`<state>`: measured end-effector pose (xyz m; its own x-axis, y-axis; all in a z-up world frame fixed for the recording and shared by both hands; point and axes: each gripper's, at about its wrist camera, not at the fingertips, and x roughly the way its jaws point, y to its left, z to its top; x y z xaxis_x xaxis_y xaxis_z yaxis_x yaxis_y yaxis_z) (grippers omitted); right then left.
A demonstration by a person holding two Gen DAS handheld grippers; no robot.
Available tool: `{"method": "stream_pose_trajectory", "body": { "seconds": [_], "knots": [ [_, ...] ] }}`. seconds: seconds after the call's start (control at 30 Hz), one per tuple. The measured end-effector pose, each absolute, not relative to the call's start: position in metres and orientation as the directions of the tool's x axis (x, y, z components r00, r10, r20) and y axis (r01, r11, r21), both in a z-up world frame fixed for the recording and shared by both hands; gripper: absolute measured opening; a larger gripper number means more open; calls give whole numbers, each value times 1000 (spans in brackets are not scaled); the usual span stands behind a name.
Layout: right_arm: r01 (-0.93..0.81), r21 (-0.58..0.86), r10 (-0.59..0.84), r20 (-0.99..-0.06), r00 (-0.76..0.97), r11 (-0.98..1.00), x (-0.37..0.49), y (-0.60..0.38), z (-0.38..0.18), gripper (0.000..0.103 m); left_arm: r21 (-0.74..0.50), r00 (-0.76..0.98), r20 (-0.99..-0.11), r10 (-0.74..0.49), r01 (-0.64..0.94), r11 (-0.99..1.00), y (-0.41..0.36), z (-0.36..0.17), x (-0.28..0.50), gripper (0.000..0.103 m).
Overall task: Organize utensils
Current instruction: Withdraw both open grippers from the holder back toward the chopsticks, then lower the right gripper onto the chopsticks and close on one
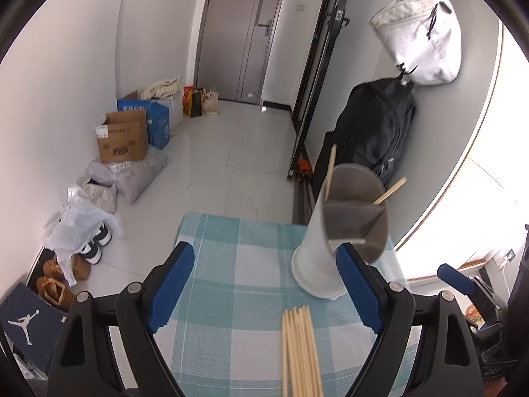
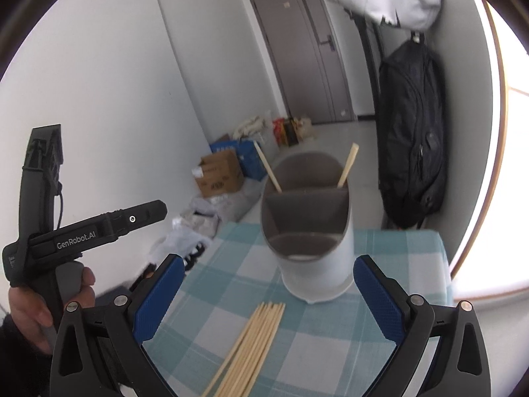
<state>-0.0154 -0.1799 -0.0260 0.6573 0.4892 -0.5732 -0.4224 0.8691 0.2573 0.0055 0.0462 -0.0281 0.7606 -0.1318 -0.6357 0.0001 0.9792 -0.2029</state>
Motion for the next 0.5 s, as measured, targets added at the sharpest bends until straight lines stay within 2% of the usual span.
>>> {"method": "stream_pose_trajectory", "body": {
  "seconds": [0.13, 0.23, 0.27, 0.4, 0.5],
  "knots": [
    [-426, 241, 470, -651, 596, 872, -8, -166, -47, 89, -199, 740, -661, -125, -12, 980, 52, -45, 8, 85],
    [-402, 244, 444, -712, 543, 882, 0, -159, -66, 87, -207, 723, -680, -121, -31, 978, 61, -54, 11, 85],
    [-401, 253, 446, -728, 521, 880, 2, -157, -73, 80, -213, 717, -686, -124, -35, 976, 64, -57, 12, 85],
    [-422, 198, 386, -819, 424, 885, 14, -139, -100, 69, -212, 698, -707, -116, -53, 976, 73, -65, 14, 85],
    [-429, 151, 316, -885, 342, 890, 23, -126, -127, 48, -206, 688, -718, -108, -63, 976, 76, -68, 15, 85]
  ]
}}
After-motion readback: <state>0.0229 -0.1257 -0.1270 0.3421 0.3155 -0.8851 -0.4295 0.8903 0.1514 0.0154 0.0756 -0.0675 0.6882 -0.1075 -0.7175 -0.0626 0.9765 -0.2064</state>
